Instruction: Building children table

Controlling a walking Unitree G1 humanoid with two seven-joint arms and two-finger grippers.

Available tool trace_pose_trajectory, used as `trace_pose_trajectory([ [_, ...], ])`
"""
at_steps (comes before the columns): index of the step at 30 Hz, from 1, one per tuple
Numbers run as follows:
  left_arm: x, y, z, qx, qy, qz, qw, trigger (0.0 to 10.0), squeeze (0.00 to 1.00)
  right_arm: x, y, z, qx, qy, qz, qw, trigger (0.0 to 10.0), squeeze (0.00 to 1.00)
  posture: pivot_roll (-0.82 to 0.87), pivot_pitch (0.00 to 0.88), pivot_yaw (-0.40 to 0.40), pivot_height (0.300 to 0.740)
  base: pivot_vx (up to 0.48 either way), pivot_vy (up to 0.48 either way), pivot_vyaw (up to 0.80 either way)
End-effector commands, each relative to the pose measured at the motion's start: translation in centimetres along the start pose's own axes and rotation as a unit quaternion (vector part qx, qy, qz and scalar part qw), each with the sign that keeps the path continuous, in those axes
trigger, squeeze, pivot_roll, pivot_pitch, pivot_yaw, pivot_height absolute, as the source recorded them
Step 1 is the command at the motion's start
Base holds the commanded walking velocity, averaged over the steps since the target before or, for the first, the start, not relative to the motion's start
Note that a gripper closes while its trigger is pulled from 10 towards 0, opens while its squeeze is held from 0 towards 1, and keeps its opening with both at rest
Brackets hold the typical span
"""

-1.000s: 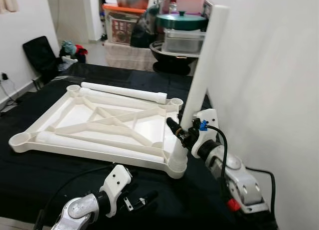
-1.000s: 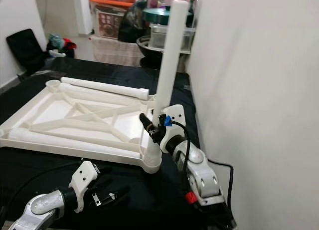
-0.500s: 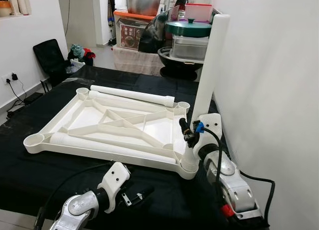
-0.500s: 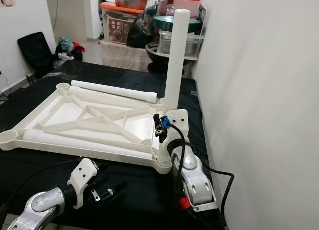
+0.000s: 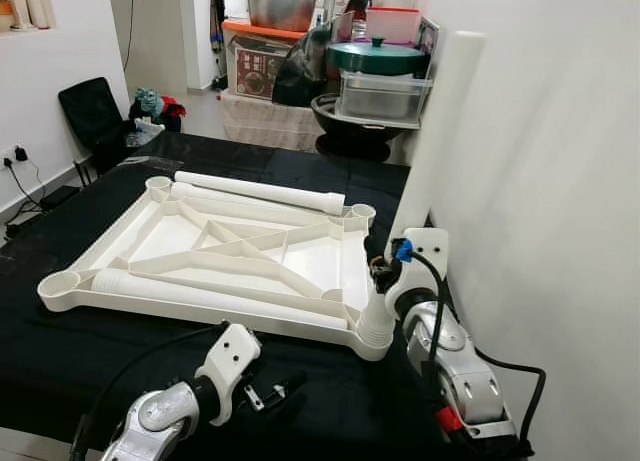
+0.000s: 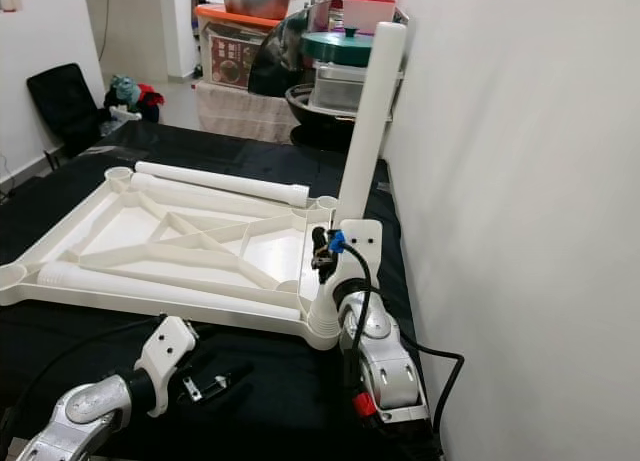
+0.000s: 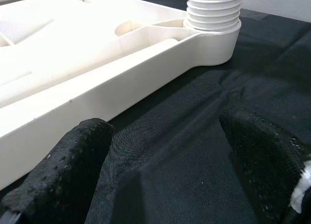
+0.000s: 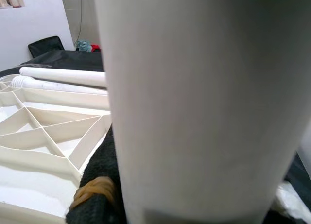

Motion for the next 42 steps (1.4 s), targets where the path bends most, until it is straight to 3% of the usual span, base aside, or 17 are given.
trace_pose_trajectory([
  [1,0.2,-0.1,-0.1,0.004,0.002,0.001,1.0,10.0,0.0,-0.8,-0.8,-5.9,-0.003,0.138,-0.018,0.99,10.0,0.0,0.07,0.0,-0.101,0.74,0.0,0.0,0.0],
  [38,0.7,-0.1,-0.1,0.01,0.005,-0.005,1.0,10.0,0.0,-1.0,-1.2,-5.1,0.006,0.107,-0.019,0.994,10.0,0.0,0.05,0.0,-0.086,0.74,0.0,0.0,0.0],
  [39,0.8,-0.1,-0.1,0.01,0.006,-0.005,1.0,10.0,0.0,-1.0,-1.3,-4.8,0.008,0.099,-0.019,0.995,10.0,0.42,0.05,0.0,-0.086,0.74,0.0,0.0,0.0],
  [42,0.8,-0.1,-0.1,0.01,0.006,-0.006,1.0,10.0,0.0,-1.0,-1.4,-4.6,0.01,0.092,-0.02,0.996,10.0,0.46,0.05,0.0,-0.085,0.74,0.0,0.0,0.0],
])
Point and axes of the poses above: a point about 5 cm out from each wrist's last joint towards the gripper, its own x axis pointing out of the wrist towards the gripper, its own z axis along the axis of the wrist's last joint, y = z × x, the point moved 1 cm from there along x, pointing out of the wrist towards the gripper, and after that the axes turned 12 degrees about -x, right-handed, at the moved point
